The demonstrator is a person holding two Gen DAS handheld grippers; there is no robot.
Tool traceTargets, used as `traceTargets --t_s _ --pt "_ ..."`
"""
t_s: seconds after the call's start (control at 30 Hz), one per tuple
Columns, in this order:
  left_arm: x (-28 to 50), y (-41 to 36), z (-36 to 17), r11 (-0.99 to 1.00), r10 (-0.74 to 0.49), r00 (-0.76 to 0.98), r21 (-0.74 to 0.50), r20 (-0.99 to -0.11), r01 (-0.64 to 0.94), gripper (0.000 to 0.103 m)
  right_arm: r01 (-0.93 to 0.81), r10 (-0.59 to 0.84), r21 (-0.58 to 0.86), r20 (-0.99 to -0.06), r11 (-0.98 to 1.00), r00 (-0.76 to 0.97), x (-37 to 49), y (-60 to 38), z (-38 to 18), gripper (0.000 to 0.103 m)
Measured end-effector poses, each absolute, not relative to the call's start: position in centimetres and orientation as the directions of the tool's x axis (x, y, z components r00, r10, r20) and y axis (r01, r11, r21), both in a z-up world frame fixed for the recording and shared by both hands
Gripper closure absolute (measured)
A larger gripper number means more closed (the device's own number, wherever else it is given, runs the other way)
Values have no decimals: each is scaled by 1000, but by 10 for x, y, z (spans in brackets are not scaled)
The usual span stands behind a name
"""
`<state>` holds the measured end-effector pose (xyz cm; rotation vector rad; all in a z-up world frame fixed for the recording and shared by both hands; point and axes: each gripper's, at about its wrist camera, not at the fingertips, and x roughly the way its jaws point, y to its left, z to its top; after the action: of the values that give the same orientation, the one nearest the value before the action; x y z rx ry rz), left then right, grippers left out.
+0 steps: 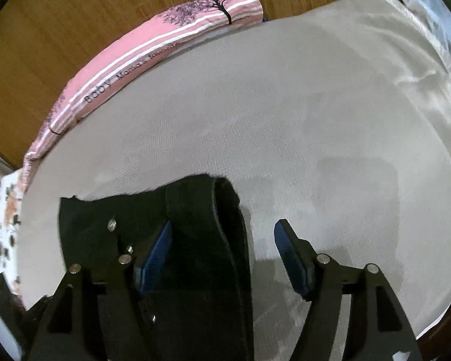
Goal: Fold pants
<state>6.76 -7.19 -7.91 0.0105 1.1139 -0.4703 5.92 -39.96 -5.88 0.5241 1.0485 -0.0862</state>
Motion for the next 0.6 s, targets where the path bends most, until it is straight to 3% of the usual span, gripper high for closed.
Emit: traceTargets --t_s 0.2,0.6 --pt "78 -51 -79 875 -453 307 -353 -837 330 46 218 374 523 -791 824 484 32 -410 -78 37" --pt "99 -39 -86 802 -592 213 -544 -777 245 46 114 586 698 -668 707 459 27 -431 -102 36"
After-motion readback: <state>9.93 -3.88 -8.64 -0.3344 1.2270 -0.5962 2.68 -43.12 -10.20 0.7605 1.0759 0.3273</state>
